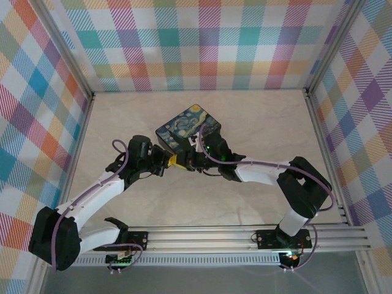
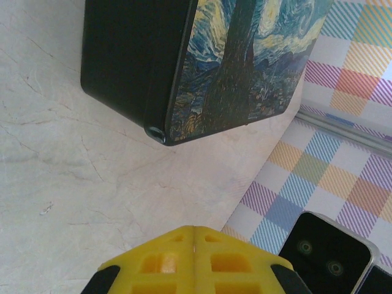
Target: Unlock a padlock with a key
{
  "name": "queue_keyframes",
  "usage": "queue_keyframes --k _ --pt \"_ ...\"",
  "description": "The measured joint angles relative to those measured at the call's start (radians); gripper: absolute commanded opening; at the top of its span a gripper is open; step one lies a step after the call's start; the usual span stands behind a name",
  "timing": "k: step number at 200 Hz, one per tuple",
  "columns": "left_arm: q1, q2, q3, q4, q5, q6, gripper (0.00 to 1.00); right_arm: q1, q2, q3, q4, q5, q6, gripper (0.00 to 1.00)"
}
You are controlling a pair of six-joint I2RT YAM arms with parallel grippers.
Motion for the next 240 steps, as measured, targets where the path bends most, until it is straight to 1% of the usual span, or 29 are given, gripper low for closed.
queue_keyframes --k 28,52,80,97,106,131,152,165,191,207,222,240 --pt "0.002 0.000 0.008 -0.016 -0.010 0.015 0.01 0.000 0.000 -0.007 0.014 0.001 0.009 0.00" --pt "0.002 -0.006 0.025 -0.067 -0.021 0.046 0.15 0.001 -0.003 -0.020 0.028 0.005 -0.005 0.00" --pt "0.002 -0.018 0.035 -0.105 -0.030 0.070 0.29 -0.008 -0.011 -0.063 0.027 0.023 -0.039 0.00" --pt "0.002 -0.021 0.040 -0.114 -0.030 0.076 0.41 -0.016 -0.011 -0.089 0.023 0.035 -0.058 0.00" --pt "0.002 -0.021 0.042 -0.117 -0.029 0.084 0.44 -0.021 -0.011 -0.101 0.021 0.039 -0.071 0.00" --pt "0.003 -0.021 0.045 -0.151 -0.031 0.096 0.46 -0.028 -0.020 -0.121 -0.004 0.046 -0.130 0.00" --pt "0.011 -0.018 0.051 -0.174 -0.021 0.144 0.44 -0.031 -0.054 -0.130 -0.055 0.031 -0.245 0.00" --pt "0.013 0.009 0.087 -0.201 0.010 0.214 0.44 -0.034 -0.090 -0.130 -0.112 0.014 -0.334 0.00" --pt "0.015 0.103 0.219 -0.251 0.108 0.416 0.44 -0.045 -0.161 -0.111 -0.248 -0.033 -0.513 0.00" --pt "0.016 0.127 0.269 -0.264 0.166 0.523 0.44 -0.053 -0.188 -0.090 -0.327 -0.061 -0.612 0.00" --pt "0.016 0.134 0.286 -0.269 0.221 0.592 0.44 -0.062 -0.202 -0.076 -0.380 -0.080 -0.677 0.00" --pt "0.016 0.145 0.288 -0.271 0.263 0.643 0.43 -0.069 -0.215 -0.073 -0.423 -0.090 -0.731 0.00"
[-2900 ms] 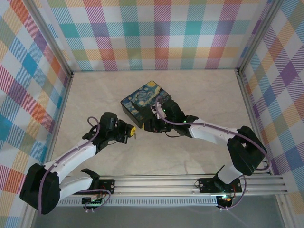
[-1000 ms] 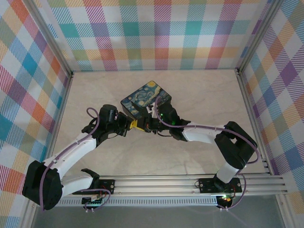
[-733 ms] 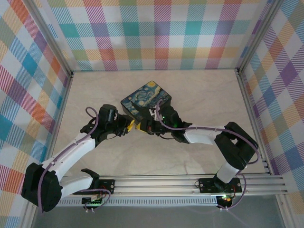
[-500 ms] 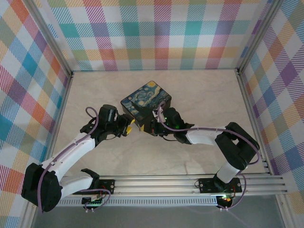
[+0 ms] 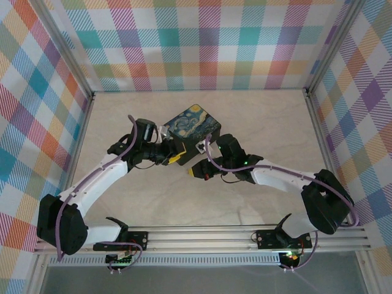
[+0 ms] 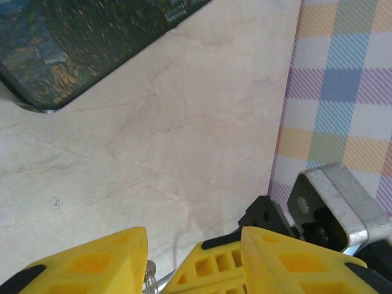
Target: Unlock a padlock with a key
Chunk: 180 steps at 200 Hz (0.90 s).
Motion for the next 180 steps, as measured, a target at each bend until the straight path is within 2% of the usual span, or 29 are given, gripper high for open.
queue_keyframes --k 27,74,112,180 --pt "0.000 0.031 0.000 -0.023 0.030 0.042 0.43 -0.003 -0.013 0.000 -0.040 0.022 -0.043 0.00" --pt "0.001 0.056 0.000 -0.051 0.050 0.035 0.43 -0.002 -0.041 -0.004 -0.027 0.146 -0.074 0.00" --pt "0.001 0.100 0.001 -0.046 0.058 -0.064 0.41 0.005 -0.055 -0.004 -0.002 0.221 -0.111 0.00" --pt "0.001 0.105 -0.008 0.007 0.049 -0.274 0.43 0.077 -0.002 0.038 -0.024 0.314 -0.185 0.00"
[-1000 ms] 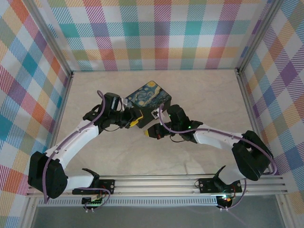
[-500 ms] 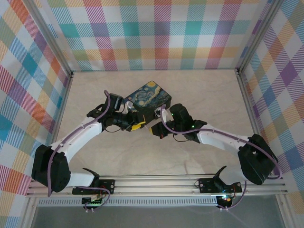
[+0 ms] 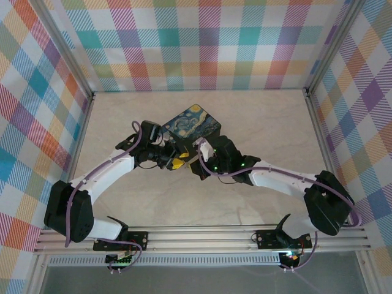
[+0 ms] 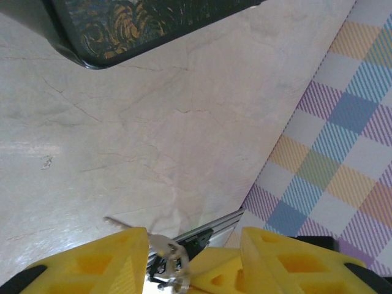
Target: Unlock a padlock with a key
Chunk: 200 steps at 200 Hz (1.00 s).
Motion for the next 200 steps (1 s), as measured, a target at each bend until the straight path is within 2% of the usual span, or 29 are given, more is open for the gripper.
queue_keyframes --k 90,160,184,200 --pt "0.000 0.000 0.001 -0.063 -0.037 -0.036 0.31 0.072 0.007 0.017 0.000 0.140 -0.064 0.00" --pt "0.001 0.000 0.001 -0.079 -0.066 -0.037 0.11 0.134 0.047 0.062 -0.021 0.236 -0.134 0.01" --pt "0.006 0.000 -0.001 -0.100 -0.085 -0.036 0.00 0.143 0.054 0.070 -0.024 0.262 -0.150 0.03" --pt "0.006 0.000 -0.001 -0.105 -0.089 -0.032 0.00 0.150 0.056 0.072 -0.024 0.272 -0.150 0.09"
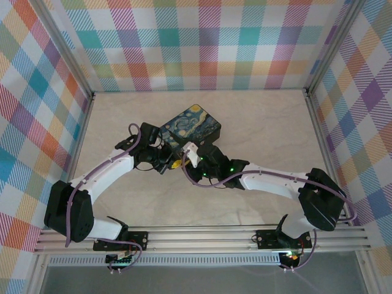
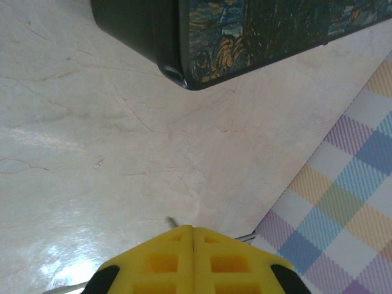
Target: Unlock a padlock with a key
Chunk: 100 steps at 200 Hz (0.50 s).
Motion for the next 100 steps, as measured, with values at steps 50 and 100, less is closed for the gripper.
queue_keyframes --k 50,100 --pt "0.000 0.000 0.000 -0.006 -0.005 0.027 0.00 0.001 0.000 0.000 -0.008 0.019 0.028 0.31" --pt "0.000 -0.011 0.003 -0.003 -0.064 0.127 0.00 -0.134 -0.063 -0.031 -0.040 -0.143 0.243 0.40"
